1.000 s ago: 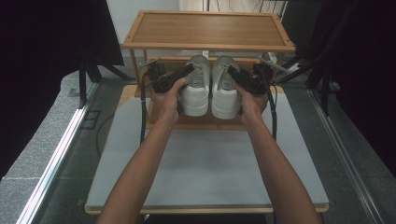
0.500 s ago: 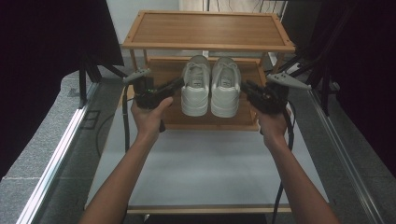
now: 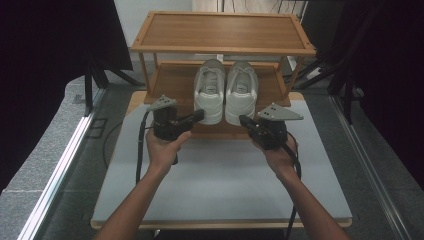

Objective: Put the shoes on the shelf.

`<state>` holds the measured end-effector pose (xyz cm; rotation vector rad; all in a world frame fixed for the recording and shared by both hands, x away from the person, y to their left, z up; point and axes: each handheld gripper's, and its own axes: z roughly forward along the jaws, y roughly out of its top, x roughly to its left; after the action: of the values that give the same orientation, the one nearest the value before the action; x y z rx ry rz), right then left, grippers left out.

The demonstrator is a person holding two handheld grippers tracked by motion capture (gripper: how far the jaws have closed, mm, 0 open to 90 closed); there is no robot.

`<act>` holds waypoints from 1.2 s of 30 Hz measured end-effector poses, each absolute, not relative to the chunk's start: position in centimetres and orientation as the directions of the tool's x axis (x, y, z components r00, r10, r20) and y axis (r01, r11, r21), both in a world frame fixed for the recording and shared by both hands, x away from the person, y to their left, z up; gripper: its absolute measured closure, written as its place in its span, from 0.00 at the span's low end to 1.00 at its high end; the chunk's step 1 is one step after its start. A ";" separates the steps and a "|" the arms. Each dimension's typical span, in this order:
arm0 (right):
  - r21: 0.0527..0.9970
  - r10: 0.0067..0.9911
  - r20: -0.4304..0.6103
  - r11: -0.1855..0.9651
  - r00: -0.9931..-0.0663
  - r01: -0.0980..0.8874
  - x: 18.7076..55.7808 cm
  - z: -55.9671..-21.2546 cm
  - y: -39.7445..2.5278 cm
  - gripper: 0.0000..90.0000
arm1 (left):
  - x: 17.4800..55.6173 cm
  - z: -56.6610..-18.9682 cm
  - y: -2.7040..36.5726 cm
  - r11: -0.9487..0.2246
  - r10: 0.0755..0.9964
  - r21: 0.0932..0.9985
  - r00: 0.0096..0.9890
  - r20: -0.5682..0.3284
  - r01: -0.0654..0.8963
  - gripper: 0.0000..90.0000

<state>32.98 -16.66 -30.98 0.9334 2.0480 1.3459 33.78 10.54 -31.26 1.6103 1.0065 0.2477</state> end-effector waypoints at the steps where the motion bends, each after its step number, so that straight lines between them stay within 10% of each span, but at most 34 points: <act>1: 0.926 0.771 -0.060 0.281 -0.634 0.254 33.0 -31.0 -16.5 0.99 | 33.9 -31.3 10.3 0.026 0.713 0.883 0.610 -0.345 0.469 1.00; 36: 0.929 0.780 -0.014 0.242 -0.626 0.281 33.3 -30.9 -16.7 0.99 | 37.1 -31.9 9.5 0.100 0.697 0.865 0.585 -0.413 0.491 1.00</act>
<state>33.27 -16.66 -30.86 0.9661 2.0389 1.3718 37.12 9.48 -31.92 1.5467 1.0395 0.2024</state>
